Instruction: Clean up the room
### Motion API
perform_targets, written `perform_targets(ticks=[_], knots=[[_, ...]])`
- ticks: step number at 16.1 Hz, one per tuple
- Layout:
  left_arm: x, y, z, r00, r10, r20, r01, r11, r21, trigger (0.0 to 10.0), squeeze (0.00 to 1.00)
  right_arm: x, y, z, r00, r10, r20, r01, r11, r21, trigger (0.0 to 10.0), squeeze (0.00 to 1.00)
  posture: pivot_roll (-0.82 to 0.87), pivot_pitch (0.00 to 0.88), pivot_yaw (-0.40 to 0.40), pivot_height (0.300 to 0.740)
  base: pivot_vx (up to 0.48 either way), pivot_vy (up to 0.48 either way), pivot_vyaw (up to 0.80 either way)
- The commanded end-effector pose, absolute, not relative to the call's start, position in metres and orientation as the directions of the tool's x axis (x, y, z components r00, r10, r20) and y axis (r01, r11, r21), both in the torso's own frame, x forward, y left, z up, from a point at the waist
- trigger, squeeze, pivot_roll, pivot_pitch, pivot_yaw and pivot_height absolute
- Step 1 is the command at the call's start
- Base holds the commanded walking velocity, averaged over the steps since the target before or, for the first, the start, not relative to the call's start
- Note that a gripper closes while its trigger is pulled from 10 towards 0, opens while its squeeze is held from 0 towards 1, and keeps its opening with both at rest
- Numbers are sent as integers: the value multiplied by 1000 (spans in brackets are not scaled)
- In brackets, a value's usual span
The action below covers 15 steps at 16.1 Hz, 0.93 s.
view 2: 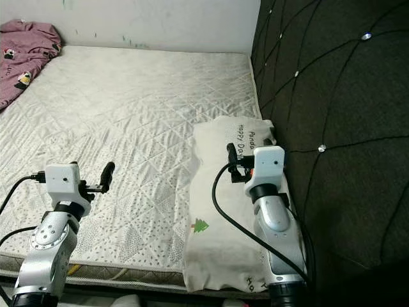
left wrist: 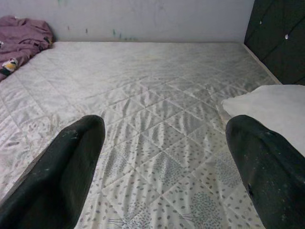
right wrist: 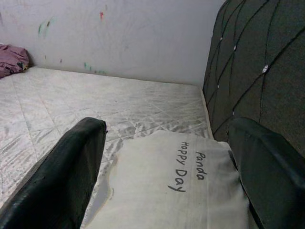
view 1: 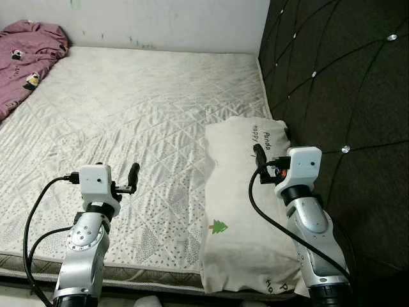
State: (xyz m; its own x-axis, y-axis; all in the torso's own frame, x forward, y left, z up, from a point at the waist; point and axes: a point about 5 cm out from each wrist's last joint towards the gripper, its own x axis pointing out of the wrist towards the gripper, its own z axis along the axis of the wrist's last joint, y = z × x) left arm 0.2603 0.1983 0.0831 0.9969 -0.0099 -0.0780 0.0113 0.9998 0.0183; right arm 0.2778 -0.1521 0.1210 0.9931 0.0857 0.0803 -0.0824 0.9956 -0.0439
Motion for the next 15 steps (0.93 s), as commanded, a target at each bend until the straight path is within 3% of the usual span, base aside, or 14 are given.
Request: perform_targets(ticks=[1, 15], knots=[[259, 198, 84, 997, -11, -82, 13, 1000, 16, 10000, 0, 277, -154, 125, 993, 79, 93, -76, 997, -34, 10000, 0, -30, 0, 20, 740, 0, 480, 0], [263, 195, 86, 996, -19, -84, 18, 1000, -17, 10000, 0, 281, -149, 128, 990, 98, 99, -95, 995, -34, 10000, 0, -30, 0, 20, 740, 0, 480, 0]])
